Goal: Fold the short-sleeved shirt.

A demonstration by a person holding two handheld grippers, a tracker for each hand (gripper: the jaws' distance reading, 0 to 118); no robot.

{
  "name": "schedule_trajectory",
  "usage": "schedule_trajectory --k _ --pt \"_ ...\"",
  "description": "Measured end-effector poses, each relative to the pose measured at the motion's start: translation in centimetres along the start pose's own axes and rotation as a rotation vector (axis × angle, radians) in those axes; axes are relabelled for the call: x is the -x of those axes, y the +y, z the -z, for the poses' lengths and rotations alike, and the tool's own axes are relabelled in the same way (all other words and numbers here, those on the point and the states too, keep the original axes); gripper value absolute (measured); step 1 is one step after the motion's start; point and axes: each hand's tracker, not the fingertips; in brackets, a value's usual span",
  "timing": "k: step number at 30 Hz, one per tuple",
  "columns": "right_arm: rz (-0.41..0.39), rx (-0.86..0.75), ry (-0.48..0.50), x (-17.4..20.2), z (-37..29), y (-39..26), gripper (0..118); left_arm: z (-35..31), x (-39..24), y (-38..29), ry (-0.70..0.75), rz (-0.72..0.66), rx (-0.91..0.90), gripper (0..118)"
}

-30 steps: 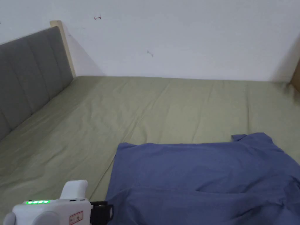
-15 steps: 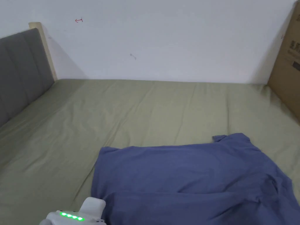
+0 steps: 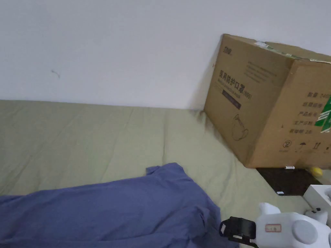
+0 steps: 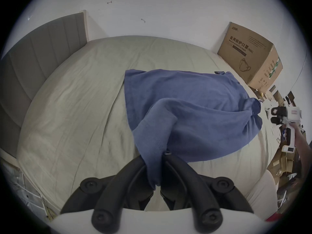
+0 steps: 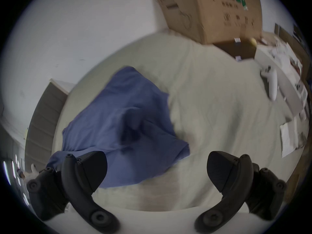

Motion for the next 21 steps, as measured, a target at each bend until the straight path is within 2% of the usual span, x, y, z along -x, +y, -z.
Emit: schedule_trajectory --k 3,5,7,8,9,10,11,12,13,14,18,21 --pt "0.079 0.108 -0.035 -1.3 3.5 0.3 116 0.6 -0.8 -0.4 -0.003 -0.004 0.048 4" --pt "0.07 0.143 -0.026 -1.7 5.0 1.0 116 1.1 -1.0 -0.8 0.004 -0.009 0.072 4" --pt "0.034 0.159 -0.058 -1.3 6.0 0.7 114 1.5 -0.9 -1.3 0.003 -0.028 0.101 4" --pt "0.021 0.161 -0.059 -0.6 5.9 0.4 107 1.6 -0.9 -1.5 0.002 -0.032 0.111 4" --pt "0.015 0.161 -0.052 -0.3 5.7 0.3 95 1.8 -0.9 -1.7 0.001 -0.033 0.12 4" --pt "-0.001 0.157 -0.061 0.1 5.6 0.2 76 1.9 -1.0 -1.9 -0.004 -0.037 0.134 4" --pt "-0.04 0.144 -0.115 0.5 5.3 0.1 46 2.0 -0.8 -2.0 -0.004 -0.034 0.142 4" --pt "-0.075 0.138 -0.148 0.8 5.0 0.1 24 2.0 -0.8 -2.1 -0.006 -0.03 0.148 4" --pt "-0.068 0.141 -0.105 0.8 4.8 0.0 10 2.0 -0.9 -2.1 -0.009 -0.028 0.155 4" --pt "-0.039 0.141 -0.029 0.8 4.5 -0.1 9 2.0 -1.0 -2.2 -0.019 -0.03 0.165 4" --pt "-0.041 0.081 -0.033 1.5 1.8 -0.7 7 1.6 -0.5 -1.8 -0.022 -0.03 0.165 4" --pt "-0.034 0.052 -0.007 0.9 -2.1 -1.9 6 0.2 0.7 -1.0 -0.078 -0.094 0.127 4"
